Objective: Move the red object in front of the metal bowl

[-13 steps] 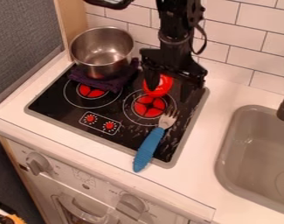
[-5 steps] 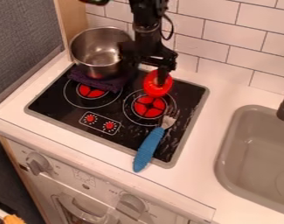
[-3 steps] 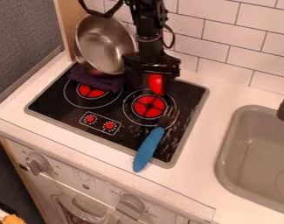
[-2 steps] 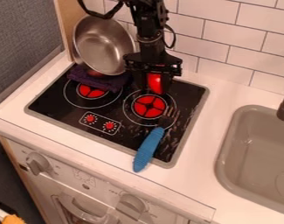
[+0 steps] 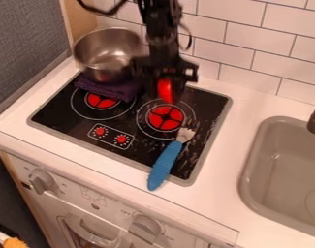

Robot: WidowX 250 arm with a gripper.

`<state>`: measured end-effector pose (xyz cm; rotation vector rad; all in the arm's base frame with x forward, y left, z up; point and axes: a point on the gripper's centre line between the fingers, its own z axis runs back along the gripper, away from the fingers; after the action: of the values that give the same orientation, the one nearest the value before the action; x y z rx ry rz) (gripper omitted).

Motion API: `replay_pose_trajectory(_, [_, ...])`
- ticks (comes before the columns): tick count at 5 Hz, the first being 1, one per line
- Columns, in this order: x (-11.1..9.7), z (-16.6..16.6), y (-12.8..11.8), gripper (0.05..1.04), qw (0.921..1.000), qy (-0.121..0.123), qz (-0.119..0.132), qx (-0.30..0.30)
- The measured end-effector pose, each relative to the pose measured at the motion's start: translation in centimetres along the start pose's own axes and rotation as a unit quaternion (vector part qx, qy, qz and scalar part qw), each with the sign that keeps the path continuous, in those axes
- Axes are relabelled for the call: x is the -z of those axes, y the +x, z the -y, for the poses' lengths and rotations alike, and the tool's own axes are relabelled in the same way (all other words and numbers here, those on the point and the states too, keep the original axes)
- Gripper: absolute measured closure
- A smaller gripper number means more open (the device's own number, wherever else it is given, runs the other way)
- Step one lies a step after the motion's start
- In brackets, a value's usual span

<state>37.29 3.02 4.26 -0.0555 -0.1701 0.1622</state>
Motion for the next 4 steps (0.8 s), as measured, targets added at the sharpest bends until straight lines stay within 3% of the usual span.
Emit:
replay_pose_trajectory(1, [-4.2, -0.4, -0.7, 0.505, 0.9998, 0.000, 0.020, -0.004])
replay_pose_trajectory(2, [-5.1, -4.2, -2.5, 0.504, 0.9983, 0.027, -0.010, -0.051])
replay_pose_trajectory(3, [-4.4, -8.5, -4.8, 0.505, 0.9935, 0.066, -0.044, -0.082])
replay_pose_trajectory(4, [-4.1, -12.3, -6.7, 0.505, 0.9871, 0.099, -0.058, -0.111])
